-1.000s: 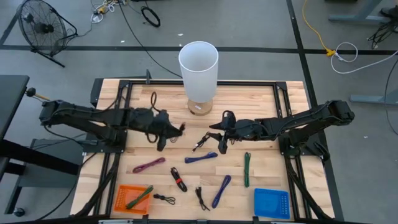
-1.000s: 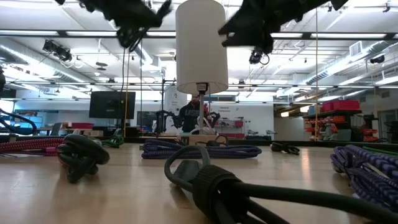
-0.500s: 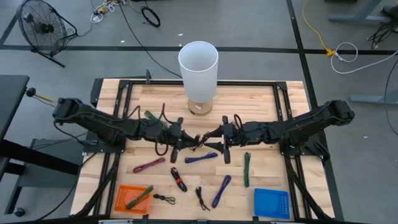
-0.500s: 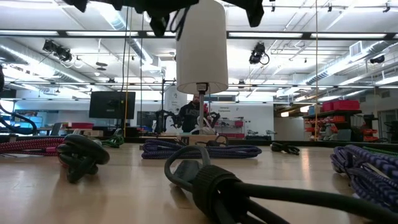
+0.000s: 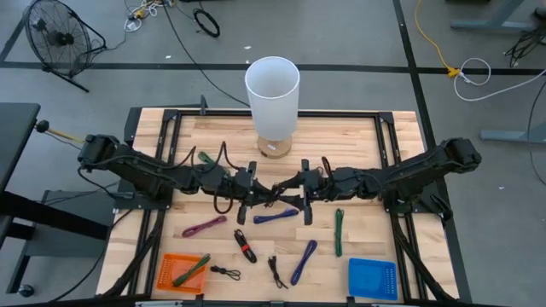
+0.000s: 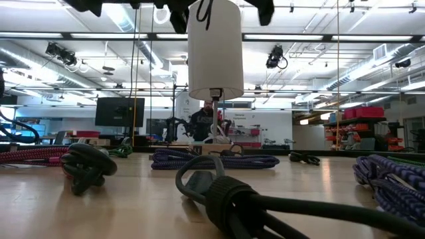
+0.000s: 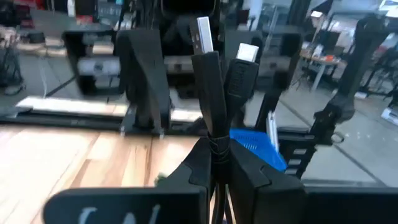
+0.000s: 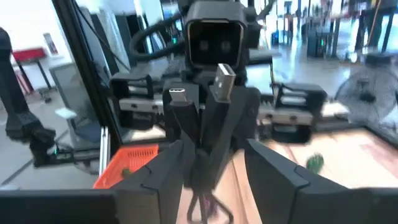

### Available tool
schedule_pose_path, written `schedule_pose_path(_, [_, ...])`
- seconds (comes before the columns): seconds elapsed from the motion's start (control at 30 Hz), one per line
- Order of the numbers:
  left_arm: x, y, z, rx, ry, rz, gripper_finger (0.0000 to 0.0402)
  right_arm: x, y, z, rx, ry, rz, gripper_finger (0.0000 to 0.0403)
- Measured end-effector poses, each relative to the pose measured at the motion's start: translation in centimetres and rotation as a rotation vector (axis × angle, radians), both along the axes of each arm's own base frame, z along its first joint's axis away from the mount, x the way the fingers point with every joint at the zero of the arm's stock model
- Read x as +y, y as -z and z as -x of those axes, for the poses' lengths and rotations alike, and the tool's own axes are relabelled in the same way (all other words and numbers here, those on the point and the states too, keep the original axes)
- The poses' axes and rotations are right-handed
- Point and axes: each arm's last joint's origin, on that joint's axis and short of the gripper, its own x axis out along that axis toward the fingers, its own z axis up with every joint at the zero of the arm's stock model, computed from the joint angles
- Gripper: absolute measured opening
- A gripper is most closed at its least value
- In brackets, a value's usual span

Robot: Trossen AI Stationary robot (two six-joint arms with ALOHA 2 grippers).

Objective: Pick & Place USB Port
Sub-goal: Put the black charger cable into the blue bin

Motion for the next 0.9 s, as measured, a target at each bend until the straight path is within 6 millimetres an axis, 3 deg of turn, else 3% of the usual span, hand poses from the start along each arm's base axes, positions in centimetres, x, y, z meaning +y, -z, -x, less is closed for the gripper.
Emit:
schedule_pose_path(0.13, [0.0,0.1,0.0,0.010,0.001,-0.002,0.0029,0.3,1.2,-1.3,-0.045,-0.003,0.044,0.0169])
schedule_pose_path(0.3, [0.0,0.2,0.0,0.017,0.001,-0.003,0.0029,0.4,1.3,-1.6,-0.090,0.010,0.052,0.0163])
schedule_pose_path(0.37, [0.0,0.2,0.0,0.017,0.000,-0.003,0.0029,0.3,1.3,-1.6,-0.089,0.019,0.053,0.0139])
schedule_pose_path(0.47, [0.0,0.2,0.0,0.015,0.004,0.000,0.0032,0.3,1.3,-1.6,-0.087,0.017,0.059,0.0056])
schedule_pose_path(0.53, [0.0,0.2,0.0,0.016,-0.003,-0.001,0.0044,0.3,1.3,-1.6,-0.086,0.004,0.080,0.0027])
schedule_pose_path(0.9, [0.1,0.2,0.0,0.018,-0.026,0.000,0.0096,-0.1,0.9,-1.0,-0.025,0.051,0.078,0.0026])
